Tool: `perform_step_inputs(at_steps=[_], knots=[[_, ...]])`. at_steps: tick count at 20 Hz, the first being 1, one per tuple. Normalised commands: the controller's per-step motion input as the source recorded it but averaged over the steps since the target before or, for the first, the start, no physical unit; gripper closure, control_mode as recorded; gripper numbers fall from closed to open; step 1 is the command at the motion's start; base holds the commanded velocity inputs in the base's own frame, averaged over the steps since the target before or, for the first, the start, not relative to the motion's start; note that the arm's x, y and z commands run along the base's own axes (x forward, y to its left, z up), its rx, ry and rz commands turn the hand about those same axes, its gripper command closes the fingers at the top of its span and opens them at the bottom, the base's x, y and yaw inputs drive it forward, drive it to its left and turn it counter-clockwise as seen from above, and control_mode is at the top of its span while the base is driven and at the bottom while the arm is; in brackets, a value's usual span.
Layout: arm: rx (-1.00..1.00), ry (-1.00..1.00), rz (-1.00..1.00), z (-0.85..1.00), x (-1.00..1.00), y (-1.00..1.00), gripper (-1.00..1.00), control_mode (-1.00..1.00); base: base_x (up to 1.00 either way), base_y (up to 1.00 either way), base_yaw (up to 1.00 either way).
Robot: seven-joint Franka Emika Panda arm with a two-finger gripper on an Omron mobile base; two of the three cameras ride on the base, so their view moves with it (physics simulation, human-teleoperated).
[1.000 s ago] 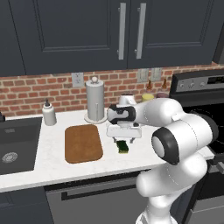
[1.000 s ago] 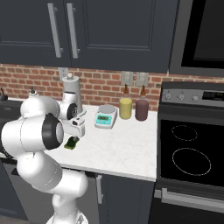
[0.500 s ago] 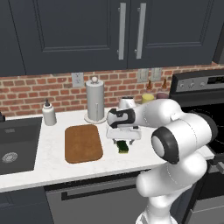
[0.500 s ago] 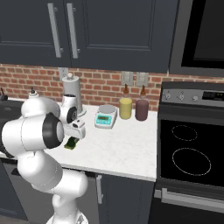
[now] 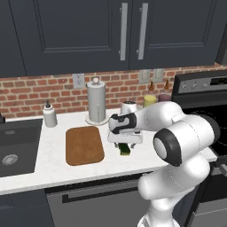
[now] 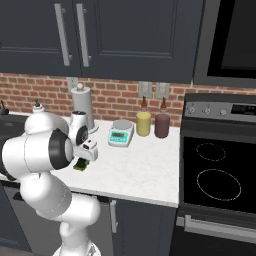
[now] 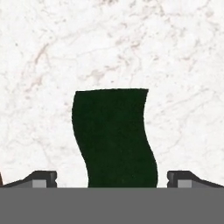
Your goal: Pick up the sponge from the counter and clean the cutting board by briefly scrubbing or pressing down on the cutting board. Once finished, release the sponge.
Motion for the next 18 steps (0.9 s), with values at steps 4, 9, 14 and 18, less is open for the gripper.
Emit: perform_step_inputs(at_steps=[4,9,14,18], knots=[[0.0,-0.02,0.0,-0.18,0.0,0.0,-1.0,-1.0,0.0,0.0,0.0],[-0.01,-0.03,0.0,-0.19,0.07,-0.01,-1.0,-1.0,0.0,0.0,0.0],[0.0,-0.02,0.0,-0.08,0.18,0.0,-1.0,-1.0,0.0,0.0,0.0],[0.0,-0.02,0.0,-0.04,0.22,0.0,-1.0,-1.0,0.0,0.0,0.0]])
